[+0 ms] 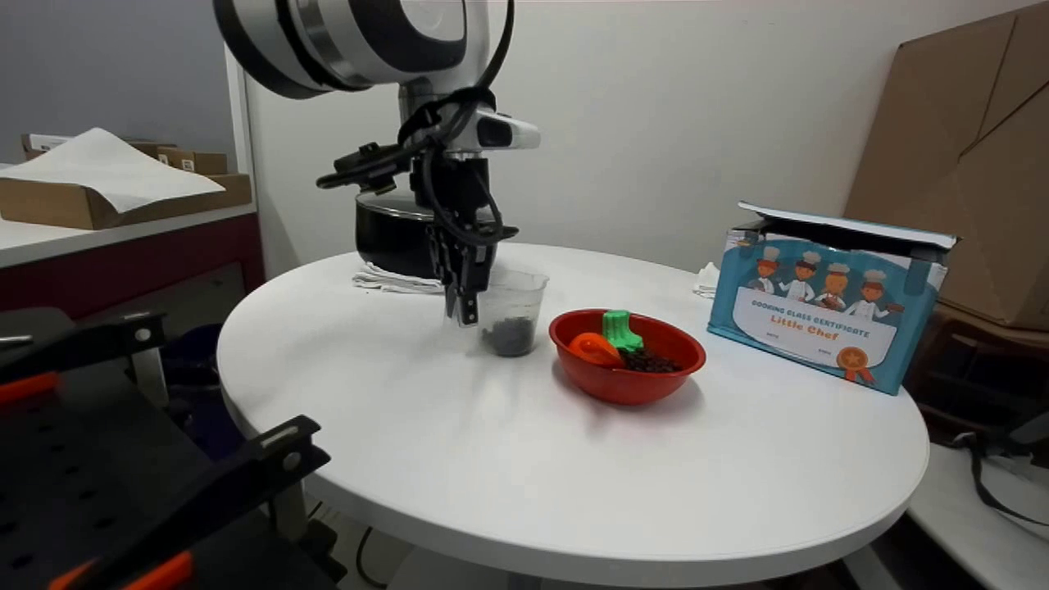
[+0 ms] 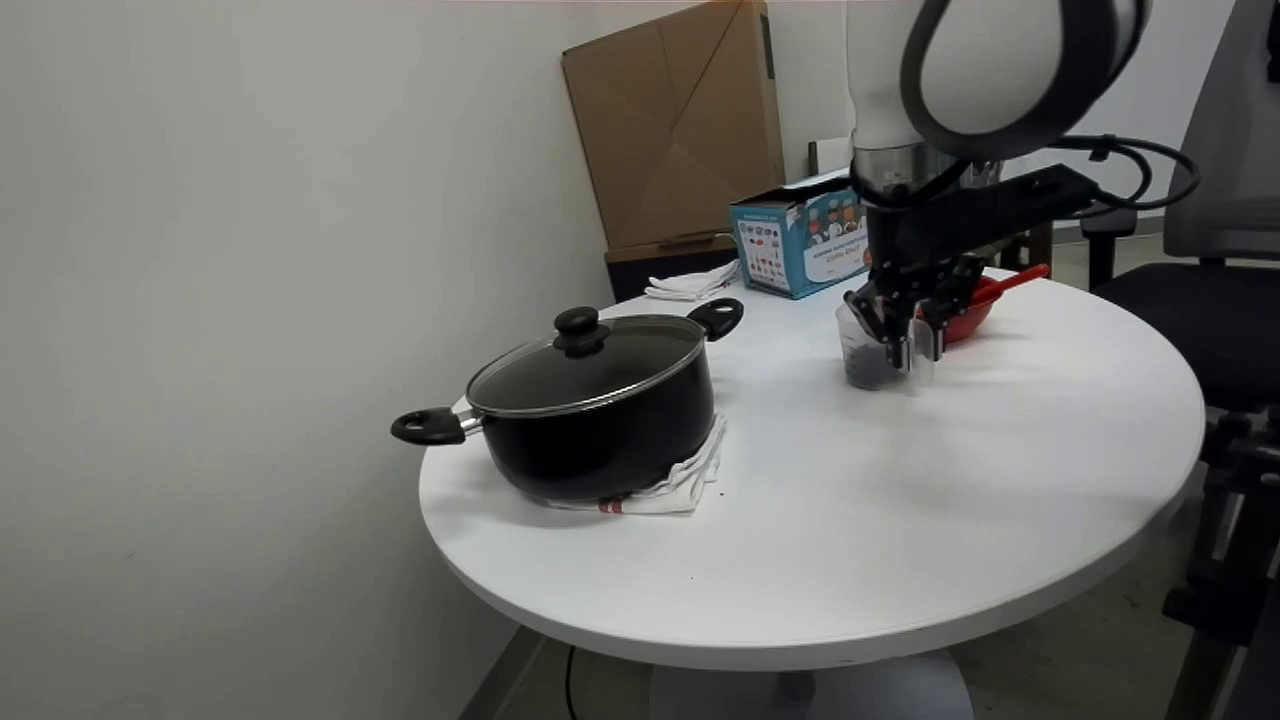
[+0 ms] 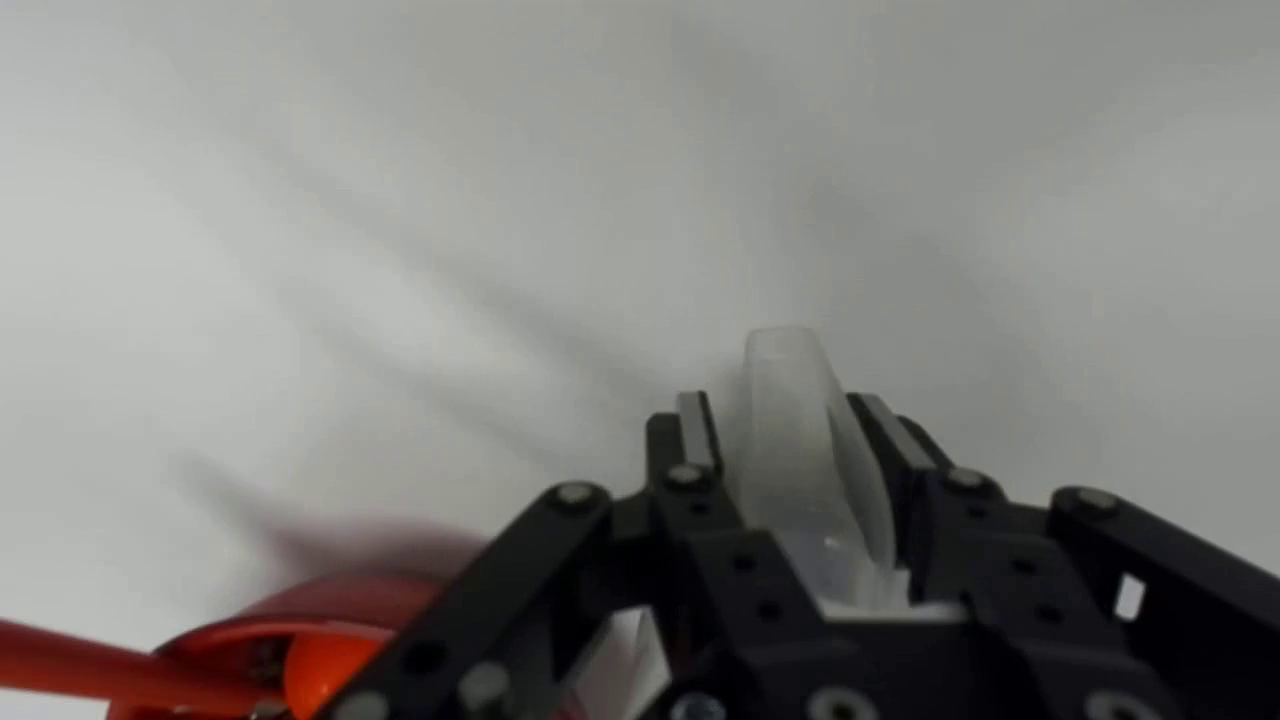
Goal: Pour some of the contents in the clear jug into the red bowl
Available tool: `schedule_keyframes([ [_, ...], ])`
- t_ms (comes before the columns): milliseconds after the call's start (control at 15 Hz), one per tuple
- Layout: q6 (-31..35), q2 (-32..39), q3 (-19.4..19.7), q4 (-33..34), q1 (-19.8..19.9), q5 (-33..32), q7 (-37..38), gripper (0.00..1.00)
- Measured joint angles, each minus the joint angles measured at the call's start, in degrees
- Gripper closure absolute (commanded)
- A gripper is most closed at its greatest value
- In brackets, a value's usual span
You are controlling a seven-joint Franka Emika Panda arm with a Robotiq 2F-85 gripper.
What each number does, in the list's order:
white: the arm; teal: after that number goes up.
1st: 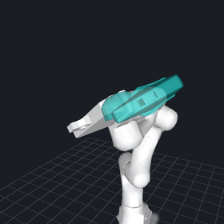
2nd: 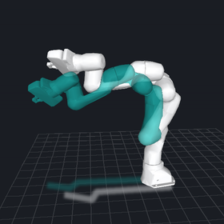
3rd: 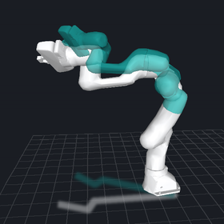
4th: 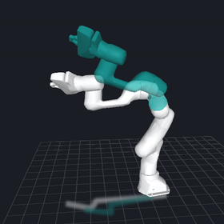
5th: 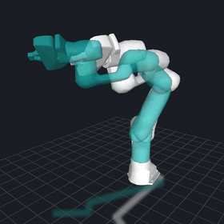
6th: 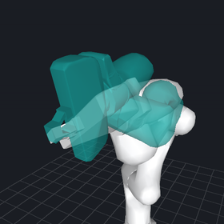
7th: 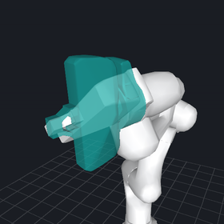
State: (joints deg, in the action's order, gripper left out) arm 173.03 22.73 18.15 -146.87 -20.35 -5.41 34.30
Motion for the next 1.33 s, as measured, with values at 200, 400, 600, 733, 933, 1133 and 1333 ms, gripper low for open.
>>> schedule_keyframes([
  [200,10.67,2.06,13.18,-2.32,-12.12,-4.79,3.98,0.07],
  [400,19.37,5.64,20.67,-3.89,-21.55,6.13,-0.74,0.0],
  [600,20.56,6.34,18.38,-4.86,-22.72,16.95,-7.11,0.0],
  [733,18.59,5.1,16.28,-5.13,-21.66,20.24,-10.19,0.0],
  [933,12.93,1.26,14.42,-5.15,-19.25,21.02,-13.53,0.0],
  [1133,11.31,-1.19,14.2,-5.4,-18.2,21.02,-14.92,0.0],
  [1333,8.99,-2.95,14.19,-5.36,-17.95,20.29,-15.52,0.0],
])
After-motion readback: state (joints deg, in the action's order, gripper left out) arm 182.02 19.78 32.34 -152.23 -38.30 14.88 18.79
